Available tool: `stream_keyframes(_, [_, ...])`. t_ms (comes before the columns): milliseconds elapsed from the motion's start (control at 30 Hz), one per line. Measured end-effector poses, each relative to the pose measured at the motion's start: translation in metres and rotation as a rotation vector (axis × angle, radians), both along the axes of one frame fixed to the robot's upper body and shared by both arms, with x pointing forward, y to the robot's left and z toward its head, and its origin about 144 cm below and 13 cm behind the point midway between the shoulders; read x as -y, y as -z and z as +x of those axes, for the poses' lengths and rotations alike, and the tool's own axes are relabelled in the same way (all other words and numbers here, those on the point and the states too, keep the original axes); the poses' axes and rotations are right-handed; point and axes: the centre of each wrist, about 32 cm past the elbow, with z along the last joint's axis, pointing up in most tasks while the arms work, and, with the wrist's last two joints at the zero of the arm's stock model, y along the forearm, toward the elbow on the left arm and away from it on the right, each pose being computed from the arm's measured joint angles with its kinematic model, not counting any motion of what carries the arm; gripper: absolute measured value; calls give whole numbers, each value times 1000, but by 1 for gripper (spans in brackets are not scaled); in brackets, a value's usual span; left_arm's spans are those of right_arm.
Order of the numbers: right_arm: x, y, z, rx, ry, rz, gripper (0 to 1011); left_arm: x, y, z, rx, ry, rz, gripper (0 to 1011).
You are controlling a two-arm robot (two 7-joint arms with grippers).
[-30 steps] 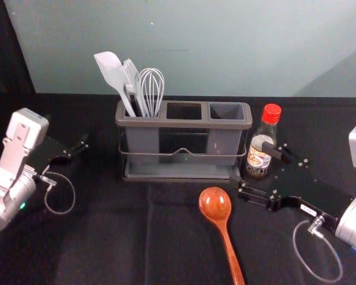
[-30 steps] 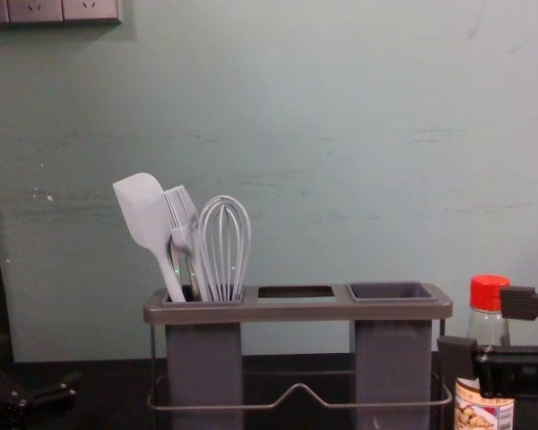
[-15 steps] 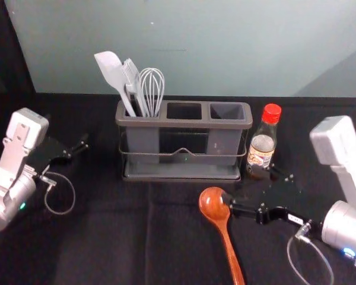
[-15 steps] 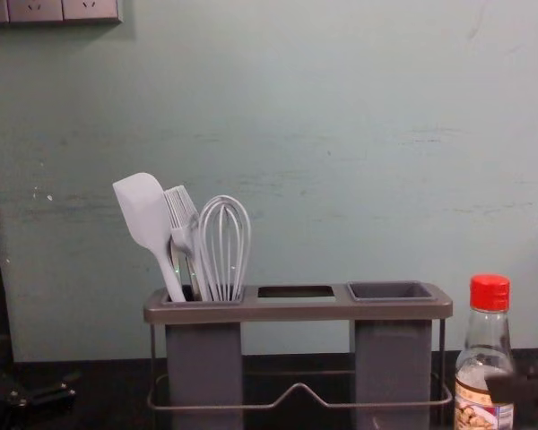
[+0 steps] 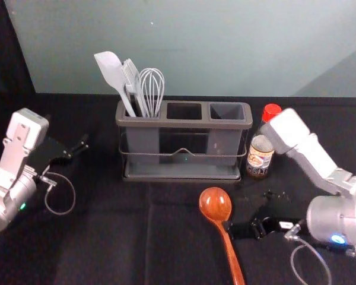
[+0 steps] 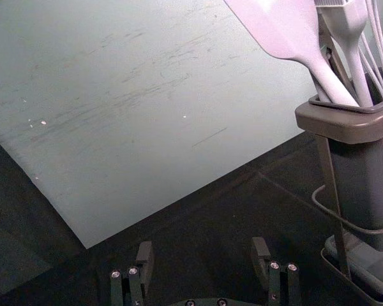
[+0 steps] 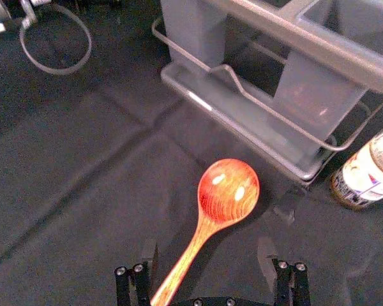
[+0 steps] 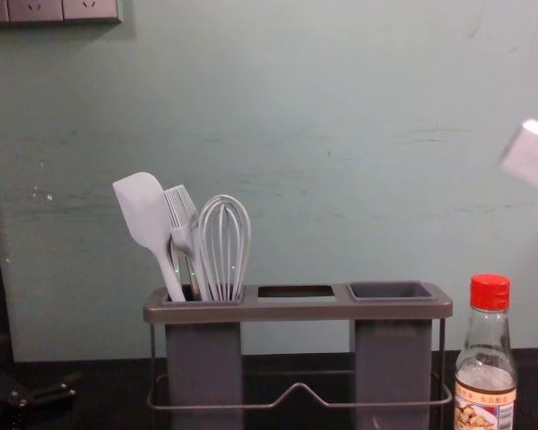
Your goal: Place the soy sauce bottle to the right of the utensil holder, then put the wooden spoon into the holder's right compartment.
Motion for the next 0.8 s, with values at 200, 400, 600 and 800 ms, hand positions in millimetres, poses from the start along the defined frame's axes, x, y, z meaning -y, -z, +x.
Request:
stream_keyframes(200, [-13,-2,10,-33,-20,-70,1003,0,0,0,0,0,0,1005])
stream_keyframes(400, [-18,5,23,-65,-20,-80,1003,0,0,0,0,0,0,1005])
stream_keyframes(600, [-24,13,37,-92,-14,-96,1003,0,0,0,0,0,0,1005])
stream_keyframes(800, [-29,18,47,-104,-13,-102,1002,0,0,0,0,0,0,1005])
